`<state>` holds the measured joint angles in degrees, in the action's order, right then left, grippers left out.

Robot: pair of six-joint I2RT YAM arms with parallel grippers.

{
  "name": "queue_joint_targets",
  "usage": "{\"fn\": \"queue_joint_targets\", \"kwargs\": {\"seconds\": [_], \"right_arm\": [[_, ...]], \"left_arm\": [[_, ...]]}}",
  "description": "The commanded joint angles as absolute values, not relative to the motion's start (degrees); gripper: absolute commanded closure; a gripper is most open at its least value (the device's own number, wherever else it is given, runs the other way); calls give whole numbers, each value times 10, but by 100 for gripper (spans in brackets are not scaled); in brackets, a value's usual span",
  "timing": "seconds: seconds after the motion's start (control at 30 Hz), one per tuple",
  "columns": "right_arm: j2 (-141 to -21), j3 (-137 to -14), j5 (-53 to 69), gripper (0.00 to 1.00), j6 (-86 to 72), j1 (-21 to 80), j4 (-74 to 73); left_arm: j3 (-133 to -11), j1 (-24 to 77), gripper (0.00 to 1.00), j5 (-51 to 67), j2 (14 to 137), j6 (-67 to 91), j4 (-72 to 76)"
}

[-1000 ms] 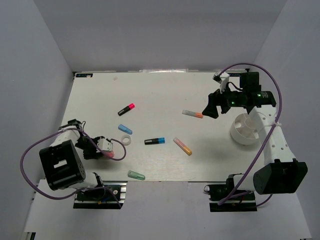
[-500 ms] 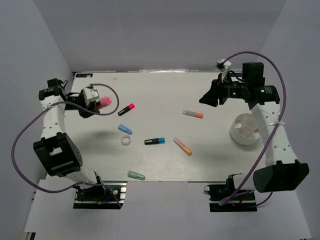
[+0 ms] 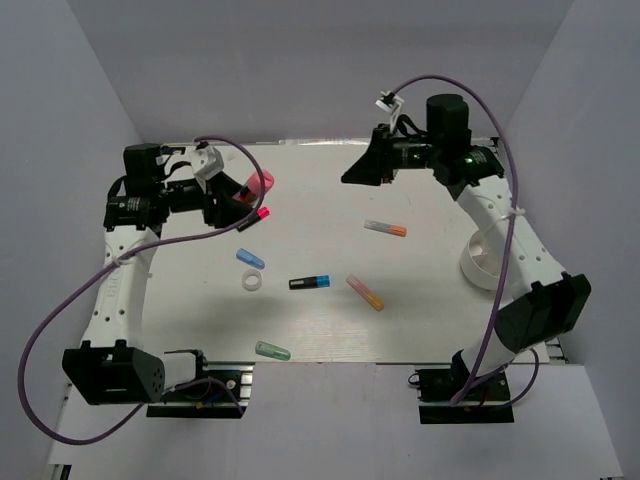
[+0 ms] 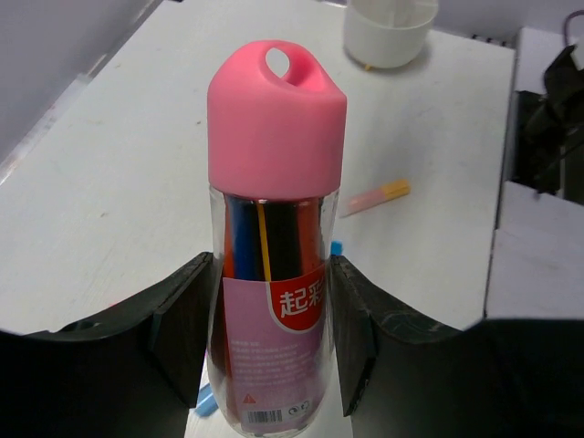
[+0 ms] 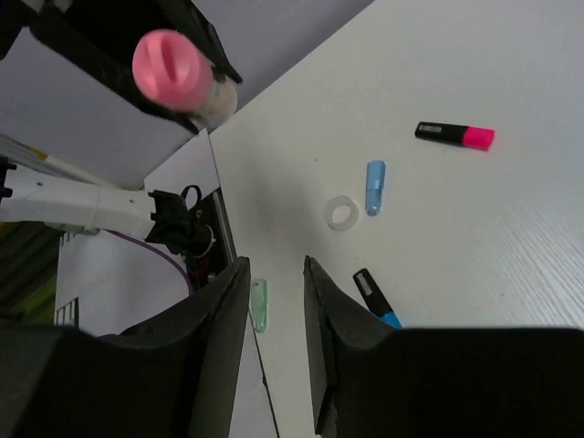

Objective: Sort the stationery into containers
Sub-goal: Pick up the stationery from the center of the board.

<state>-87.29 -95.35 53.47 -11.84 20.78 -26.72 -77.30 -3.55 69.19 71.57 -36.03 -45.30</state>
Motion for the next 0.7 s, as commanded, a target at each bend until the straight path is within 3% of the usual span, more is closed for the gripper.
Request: {"fn": "queue_joint_targets", "kwargs": {"seconds": [0.0,0.27,0.67], "right_arm": [[-896,-1006,511,64,-176,252,-212],[-949,-1066,504,65,-193,307,-198],[-949,-1021,515,67,-209,323,-197]], "left_arm": [[-758,11,93,674,704,-232,-369],[-707,129,94,596,684,-180,-328],[-705,194,94,550,684,-176,-295]]}}
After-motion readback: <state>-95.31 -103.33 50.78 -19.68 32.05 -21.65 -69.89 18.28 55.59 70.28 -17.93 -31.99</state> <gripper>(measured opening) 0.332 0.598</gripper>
